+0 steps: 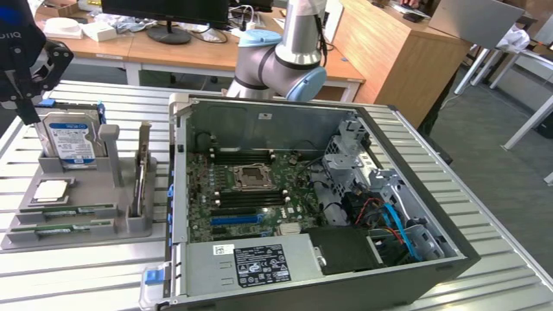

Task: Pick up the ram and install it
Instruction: 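Pick up the ram and move it above insertion slot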

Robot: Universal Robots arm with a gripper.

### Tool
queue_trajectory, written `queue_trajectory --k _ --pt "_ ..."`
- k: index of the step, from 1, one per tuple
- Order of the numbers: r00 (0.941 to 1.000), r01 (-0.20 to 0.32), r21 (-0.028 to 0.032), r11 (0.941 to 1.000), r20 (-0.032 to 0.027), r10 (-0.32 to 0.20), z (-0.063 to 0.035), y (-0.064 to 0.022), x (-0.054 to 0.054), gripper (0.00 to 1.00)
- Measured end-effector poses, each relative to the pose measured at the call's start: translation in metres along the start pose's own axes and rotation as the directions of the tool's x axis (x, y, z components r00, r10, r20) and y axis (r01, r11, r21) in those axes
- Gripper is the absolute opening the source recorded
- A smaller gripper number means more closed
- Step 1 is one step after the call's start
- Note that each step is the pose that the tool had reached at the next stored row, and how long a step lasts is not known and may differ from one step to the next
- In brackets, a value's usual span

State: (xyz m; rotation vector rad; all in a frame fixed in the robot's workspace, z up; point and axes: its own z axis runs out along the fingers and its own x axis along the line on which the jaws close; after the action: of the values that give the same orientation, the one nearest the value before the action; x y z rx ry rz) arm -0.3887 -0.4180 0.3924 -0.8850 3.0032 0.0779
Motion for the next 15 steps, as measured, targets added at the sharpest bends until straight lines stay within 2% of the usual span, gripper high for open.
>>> queue_trajectory --k 4,8,12,15 --pt "0.9987 0.052 -0.0013 0.9987 -0.0023 -0.052 0.0000 0.0000 0.0000 0.10" --pt "0.9946 0.104 -0.0027 0.9946 -0.0045 -0.104 0.0001 0.0000 0.0000 0.10" --pt "0.9871 0.160 -0.0043 0.9871 -0.0068 -0.160 0.0001 0.0000 0.0000 0.10" --pt "0.9783 0.207 -0.0059 0.9783 -0.0087 -0.207 0.0002 0.0000 0.0000 0.10"
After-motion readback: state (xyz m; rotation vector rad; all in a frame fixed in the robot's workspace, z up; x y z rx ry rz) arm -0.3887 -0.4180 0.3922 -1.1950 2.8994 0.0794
